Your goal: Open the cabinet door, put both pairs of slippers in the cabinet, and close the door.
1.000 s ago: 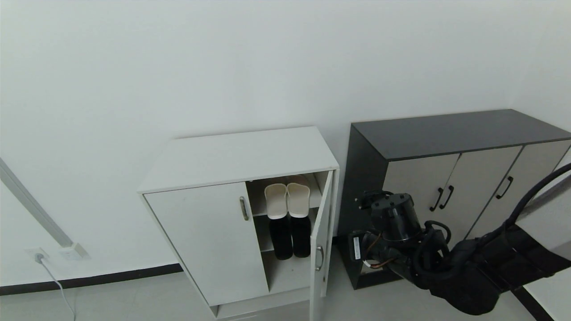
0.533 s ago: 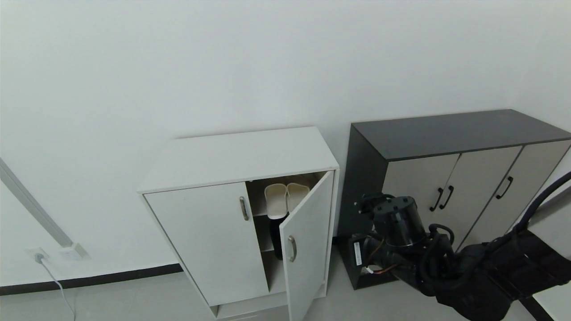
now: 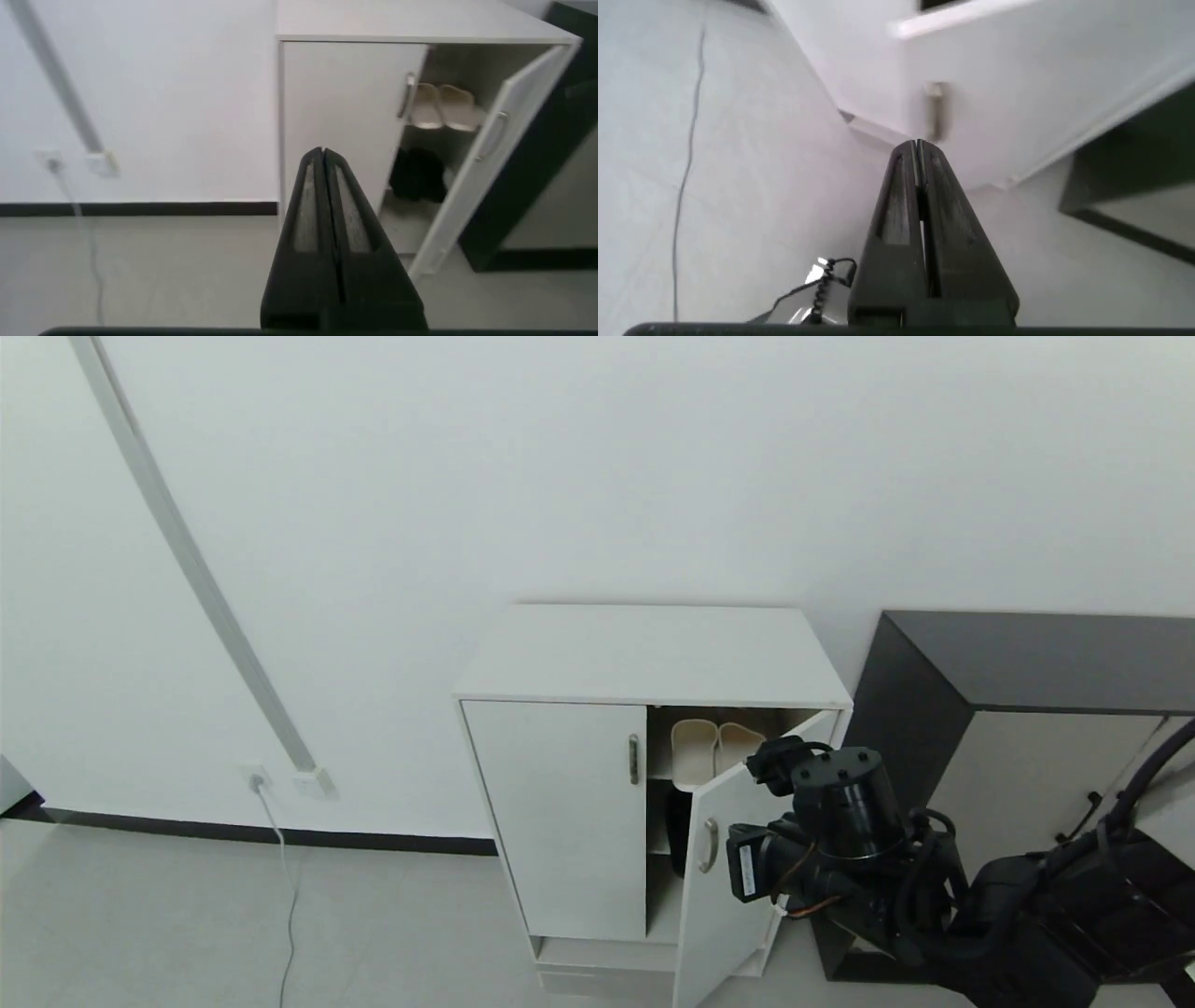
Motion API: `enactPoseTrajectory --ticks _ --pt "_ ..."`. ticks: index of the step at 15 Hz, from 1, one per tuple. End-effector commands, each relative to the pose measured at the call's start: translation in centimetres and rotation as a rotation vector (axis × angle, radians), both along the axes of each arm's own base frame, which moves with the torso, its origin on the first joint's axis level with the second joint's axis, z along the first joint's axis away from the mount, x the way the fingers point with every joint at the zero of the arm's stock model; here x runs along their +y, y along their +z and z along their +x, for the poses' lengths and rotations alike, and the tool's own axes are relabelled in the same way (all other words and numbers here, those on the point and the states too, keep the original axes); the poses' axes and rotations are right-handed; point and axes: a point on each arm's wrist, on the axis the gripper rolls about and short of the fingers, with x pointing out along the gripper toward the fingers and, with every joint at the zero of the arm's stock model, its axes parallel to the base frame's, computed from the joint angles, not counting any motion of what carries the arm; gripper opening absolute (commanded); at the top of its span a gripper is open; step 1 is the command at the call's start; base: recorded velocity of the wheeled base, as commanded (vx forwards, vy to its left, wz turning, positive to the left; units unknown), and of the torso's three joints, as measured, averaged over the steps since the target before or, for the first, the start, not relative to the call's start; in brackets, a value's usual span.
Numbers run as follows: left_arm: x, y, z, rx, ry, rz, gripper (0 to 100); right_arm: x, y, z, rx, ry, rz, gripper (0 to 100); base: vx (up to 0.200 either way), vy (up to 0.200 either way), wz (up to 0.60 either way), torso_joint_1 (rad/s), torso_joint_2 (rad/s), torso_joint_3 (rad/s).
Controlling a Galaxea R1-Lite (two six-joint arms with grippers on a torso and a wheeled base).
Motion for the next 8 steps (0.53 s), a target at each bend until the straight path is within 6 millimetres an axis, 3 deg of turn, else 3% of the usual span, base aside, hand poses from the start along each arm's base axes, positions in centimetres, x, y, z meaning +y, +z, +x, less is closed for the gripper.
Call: enactPoseTrajectory --ticks 1,6,8 --pt "0.0 0.0 0.0 0.002 -0.001 0.0 0 -0.2 0.0 0.0 -0.005 -0.004 0.004 0 0.0 0.0 0.0 0.0 0.0 0.0" --pt "0.0 0.0 0.0 0.002 -0.002 0.001 0 -1.2 -0.5 -0.7 -0.044 0.003 0.0 0 0.0 0.0 0.0 0.0 0.0 0.0" --pt "0.0 0.0 0.0 0.002 -0.004 0.001 0 -2.4 -1.6 -2.1 -0.058 0.035 -0.016 0 0.2 0.0 0.0 -0.002 0.0 0.002"
